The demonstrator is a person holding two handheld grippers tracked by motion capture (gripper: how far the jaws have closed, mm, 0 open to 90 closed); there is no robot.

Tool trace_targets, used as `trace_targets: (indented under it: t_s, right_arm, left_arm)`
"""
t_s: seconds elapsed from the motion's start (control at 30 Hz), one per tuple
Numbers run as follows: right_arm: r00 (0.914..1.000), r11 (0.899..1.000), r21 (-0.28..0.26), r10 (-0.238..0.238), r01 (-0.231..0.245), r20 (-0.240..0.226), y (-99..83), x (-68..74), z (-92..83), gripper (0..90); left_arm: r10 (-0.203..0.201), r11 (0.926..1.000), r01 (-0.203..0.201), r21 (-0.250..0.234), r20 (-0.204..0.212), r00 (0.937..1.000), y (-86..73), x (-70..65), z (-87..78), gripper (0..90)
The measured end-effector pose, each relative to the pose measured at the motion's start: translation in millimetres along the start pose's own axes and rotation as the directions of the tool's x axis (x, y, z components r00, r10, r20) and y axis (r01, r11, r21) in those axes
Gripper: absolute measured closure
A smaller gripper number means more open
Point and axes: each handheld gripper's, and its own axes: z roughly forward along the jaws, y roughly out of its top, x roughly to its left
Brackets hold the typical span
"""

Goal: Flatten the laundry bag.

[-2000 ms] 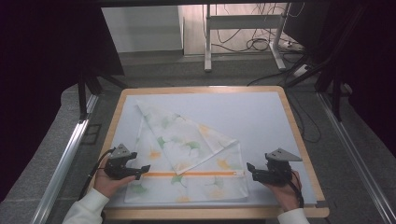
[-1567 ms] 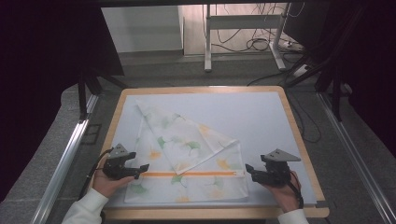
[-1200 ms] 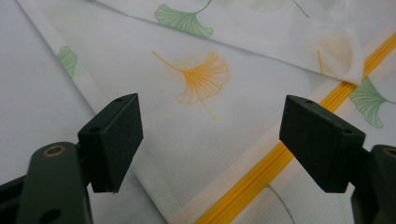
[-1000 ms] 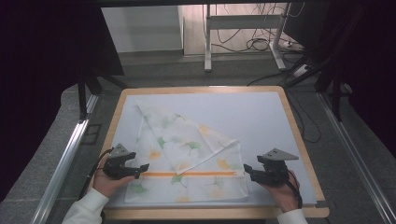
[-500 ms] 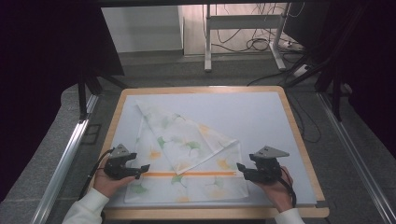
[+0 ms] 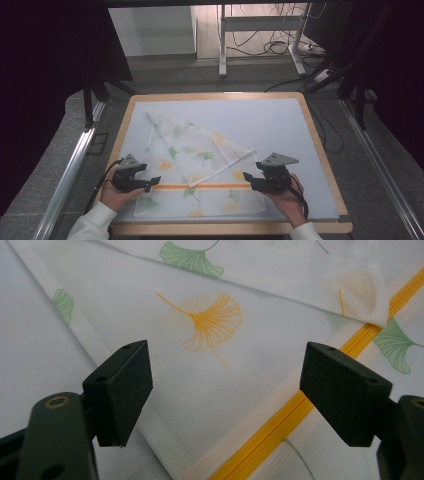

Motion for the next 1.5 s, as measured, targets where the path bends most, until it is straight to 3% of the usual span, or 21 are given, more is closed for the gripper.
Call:
trace_targets:
  t_s: [0.43,0.8,1.5]
  right_arm:
    - [0.9978,0.999,0.01,-0.038,0.039,-0.055,26.7,22.7,14.3,38.9]
    - [0.9877,0.995,0.035,-0.088,0.093,-0.129,48.2,51.6,47.6,39.1]
    - [0.9749,0.987,0.089,-0.119,0.137,-0.188,52.5,78.7,81.3,39.3]
  left_arm:
    - [0.004,1.0,-0.004,0.003,0.005,1.0,0.5,-0.9,0.5,20.1]
    - [0.007,1.0,-0.007,0.007,0.01,0.9999,0.2,-1.7,0.0,19.9]
    - [0.005,1.0,-0.005,0.008,0.016,0.9999,0.1,-2.9,1.3,19.9]
